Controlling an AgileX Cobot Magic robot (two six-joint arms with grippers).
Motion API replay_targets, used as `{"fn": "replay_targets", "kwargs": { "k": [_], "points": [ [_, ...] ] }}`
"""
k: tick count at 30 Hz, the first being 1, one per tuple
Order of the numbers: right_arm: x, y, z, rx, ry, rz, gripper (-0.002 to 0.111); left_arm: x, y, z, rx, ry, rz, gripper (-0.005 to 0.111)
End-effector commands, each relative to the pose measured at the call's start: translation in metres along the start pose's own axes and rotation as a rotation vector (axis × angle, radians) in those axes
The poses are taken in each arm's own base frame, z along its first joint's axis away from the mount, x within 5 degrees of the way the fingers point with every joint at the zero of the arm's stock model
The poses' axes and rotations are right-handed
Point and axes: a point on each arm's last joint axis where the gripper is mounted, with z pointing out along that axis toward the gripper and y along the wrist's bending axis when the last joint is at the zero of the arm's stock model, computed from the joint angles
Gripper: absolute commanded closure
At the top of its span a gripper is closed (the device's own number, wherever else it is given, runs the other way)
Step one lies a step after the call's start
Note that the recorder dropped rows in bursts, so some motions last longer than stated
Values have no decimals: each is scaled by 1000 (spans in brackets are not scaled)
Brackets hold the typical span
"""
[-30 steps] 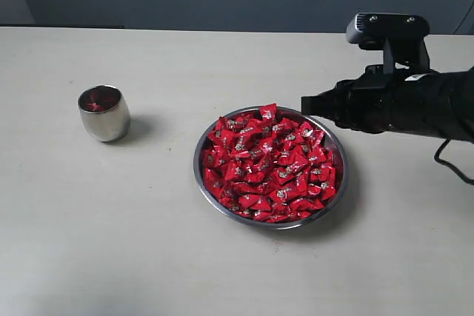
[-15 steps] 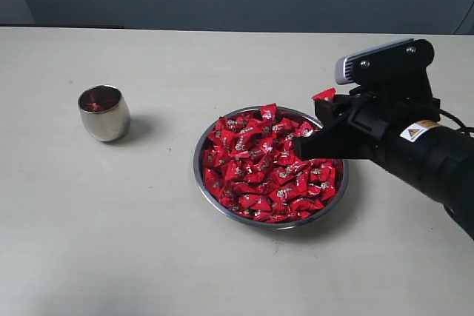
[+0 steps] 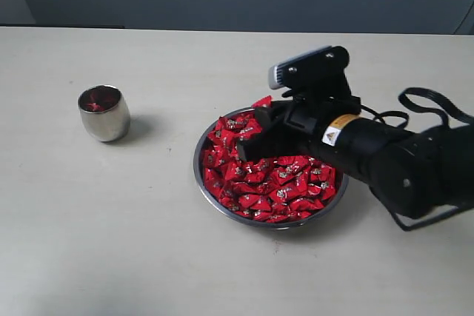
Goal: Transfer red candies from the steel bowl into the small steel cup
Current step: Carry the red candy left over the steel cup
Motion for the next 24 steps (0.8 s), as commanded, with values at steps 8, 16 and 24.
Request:
{"fn": "replay_targets", "kwargs": {
  "k": [8, 16, 24],
  "points": [
    [-32, 27, 62, -172, -14, -26, 104, 1, 0, 0, -1, 0, 0, 106],
    [-49, 49, 96, -352, -15, -57, 104, 1, 0, 0, -1, 0, 0, 106],
    [-69, 66, 125, -484, -44, -88, 104, 1, 0, 0, -1, 0, 0, 106]
  ]
}}
